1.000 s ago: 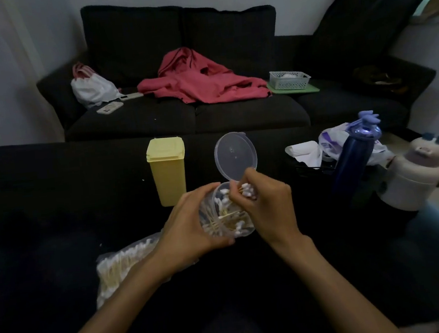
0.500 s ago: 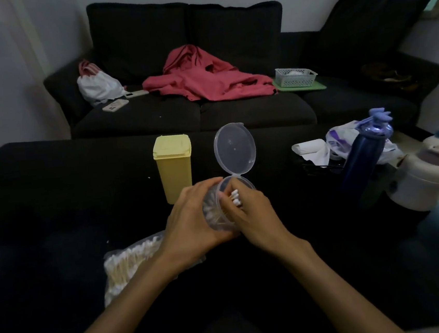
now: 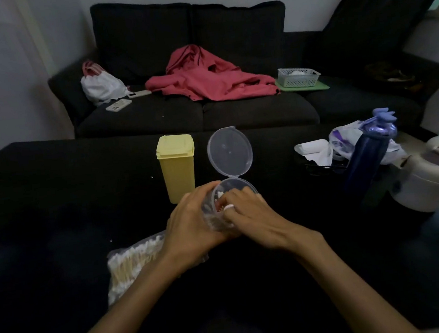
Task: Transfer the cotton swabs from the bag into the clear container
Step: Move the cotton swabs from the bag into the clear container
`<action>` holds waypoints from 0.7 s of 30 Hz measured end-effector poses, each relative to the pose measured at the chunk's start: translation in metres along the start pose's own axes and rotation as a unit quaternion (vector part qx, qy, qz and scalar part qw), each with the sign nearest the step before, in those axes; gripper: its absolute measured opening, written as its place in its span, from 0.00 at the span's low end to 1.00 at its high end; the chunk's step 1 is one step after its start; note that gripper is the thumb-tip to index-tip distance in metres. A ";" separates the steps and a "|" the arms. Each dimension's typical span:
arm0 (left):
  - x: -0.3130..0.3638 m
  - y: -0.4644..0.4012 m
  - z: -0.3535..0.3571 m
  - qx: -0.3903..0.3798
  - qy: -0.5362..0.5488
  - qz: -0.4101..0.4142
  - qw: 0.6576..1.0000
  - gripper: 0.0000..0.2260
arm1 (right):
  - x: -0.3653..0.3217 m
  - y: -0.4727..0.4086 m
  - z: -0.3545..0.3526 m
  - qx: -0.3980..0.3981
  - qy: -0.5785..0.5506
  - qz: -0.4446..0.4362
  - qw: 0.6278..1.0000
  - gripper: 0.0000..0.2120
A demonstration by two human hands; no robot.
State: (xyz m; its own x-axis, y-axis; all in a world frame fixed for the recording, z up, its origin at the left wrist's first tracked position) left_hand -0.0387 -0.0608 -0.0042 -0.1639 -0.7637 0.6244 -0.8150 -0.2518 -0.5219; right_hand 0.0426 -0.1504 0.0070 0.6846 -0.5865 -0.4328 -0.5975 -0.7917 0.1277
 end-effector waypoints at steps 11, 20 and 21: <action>-0.013 -0.002 -0.009 0.049 0.043 0.009 0.998 0.41 | 0.002 0.016 -0.038 0.085 -0.194 -0.060 0.976 0.14; -0.014 -0.004 -0.016 0.084 0.072 0.014 0.994 0.38 | -0.010 0.015 -0.021 0.218 0.001 -0.125 0.968 0.11; -0.014 -0.004 -0.017 0.088 0.079 0.015 0.993 0.38 | -0.011 0.015 -0.021 0.225 -0.014 -0.130 0.966 0.12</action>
State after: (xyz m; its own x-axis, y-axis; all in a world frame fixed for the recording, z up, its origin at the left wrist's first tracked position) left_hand -0.0426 -0.0393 -0.0012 -0.2833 -0.6731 0.6832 -0.7007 -0.3412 -0.6266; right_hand 0.0348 -0.1596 0.0329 0.8278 -0.3680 -0.4235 -0.5324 -0.7532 -0.3862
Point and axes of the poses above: each hand's wrist, its own y-axis away from the middle knuckle, its own z-axis out of the palm, x = y × z, the point moved 5 cm from there along -y, towards the middle knuckle, and after that the axes turned 14 degrees about z, right-handed, at the moved point
